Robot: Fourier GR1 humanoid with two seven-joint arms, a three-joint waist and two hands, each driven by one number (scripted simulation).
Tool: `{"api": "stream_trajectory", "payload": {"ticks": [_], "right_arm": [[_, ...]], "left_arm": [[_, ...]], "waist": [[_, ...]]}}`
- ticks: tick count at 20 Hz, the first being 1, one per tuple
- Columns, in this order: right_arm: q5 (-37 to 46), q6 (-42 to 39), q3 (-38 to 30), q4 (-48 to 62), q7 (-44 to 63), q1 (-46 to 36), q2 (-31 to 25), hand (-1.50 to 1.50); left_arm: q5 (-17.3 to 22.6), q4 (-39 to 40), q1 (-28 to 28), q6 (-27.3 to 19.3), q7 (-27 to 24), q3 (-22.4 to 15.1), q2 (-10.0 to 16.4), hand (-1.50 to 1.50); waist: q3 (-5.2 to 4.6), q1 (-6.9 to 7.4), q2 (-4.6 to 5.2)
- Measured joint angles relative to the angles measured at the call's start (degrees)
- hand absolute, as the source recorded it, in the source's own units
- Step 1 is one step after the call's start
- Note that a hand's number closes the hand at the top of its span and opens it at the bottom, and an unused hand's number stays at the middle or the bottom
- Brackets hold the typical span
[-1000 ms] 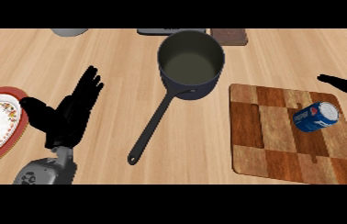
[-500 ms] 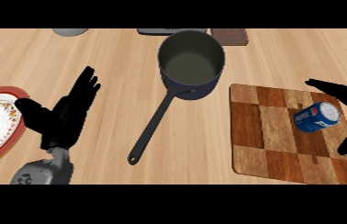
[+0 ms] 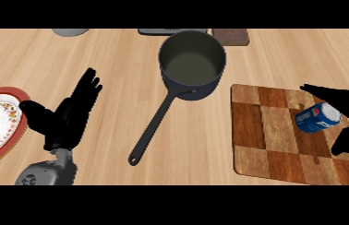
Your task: Pick the can from the cutting board and place it in the pot
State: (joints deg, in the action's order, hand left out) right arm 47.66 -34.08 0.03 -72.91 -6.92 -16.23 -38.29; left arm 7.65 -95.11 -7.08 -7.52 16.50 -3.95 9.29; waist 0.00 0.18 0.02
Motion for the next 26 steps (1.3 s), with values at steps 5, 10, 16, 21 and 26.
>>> {"api": "stream_trajectory", "payload": {"ticks": [5, 10, 16, 21, 26], "right_arm": [[0.77, 0.64, -0.49, 2.47, -4.22, -0.59, 1.07, 1.50], [1.26, 3.05, -0.89, 3.16, -8.32, -1.59, 2.71, 1.50], [3.16, 5.27, -1.89, 2.38, -7.51, -1.10, 5.73, 1.50], [3.78, 10.00, -6.41, -1.84, 11.82, 1.51, 16.20, 1.50], [7.44, 17.73, -8.25, -6.92, 27.80, 4.09, 25.34, 1.50]], "left_arm": [[-0.80, -1.06, 0.30, 0.13, 0.95, 0.42, -0.56, 0.00], [-1.25, -2.47, -0.26, 0.38, 3.12, 0.59, -0.85, 0.00], [-2.39, -0.95, -0.90, 0.55, 2.12, 1.30, -1.98, 0.00], [-2.43, -0.82, -0.17, -0.29, 2.58, 2.74, -1.45, 0.00], [-2.57, -0.73, 1.16, -0.63, 2.47, 3.46, -1.08, 0.00]], "waist": [[0.00, -0.03, -0.01], [0.01, -0.01, -0.01], [-0.22, -0.30, -0.22], [-1.24, -3.17, -1.80], [-1.80, -4.89, -2.91]]}}
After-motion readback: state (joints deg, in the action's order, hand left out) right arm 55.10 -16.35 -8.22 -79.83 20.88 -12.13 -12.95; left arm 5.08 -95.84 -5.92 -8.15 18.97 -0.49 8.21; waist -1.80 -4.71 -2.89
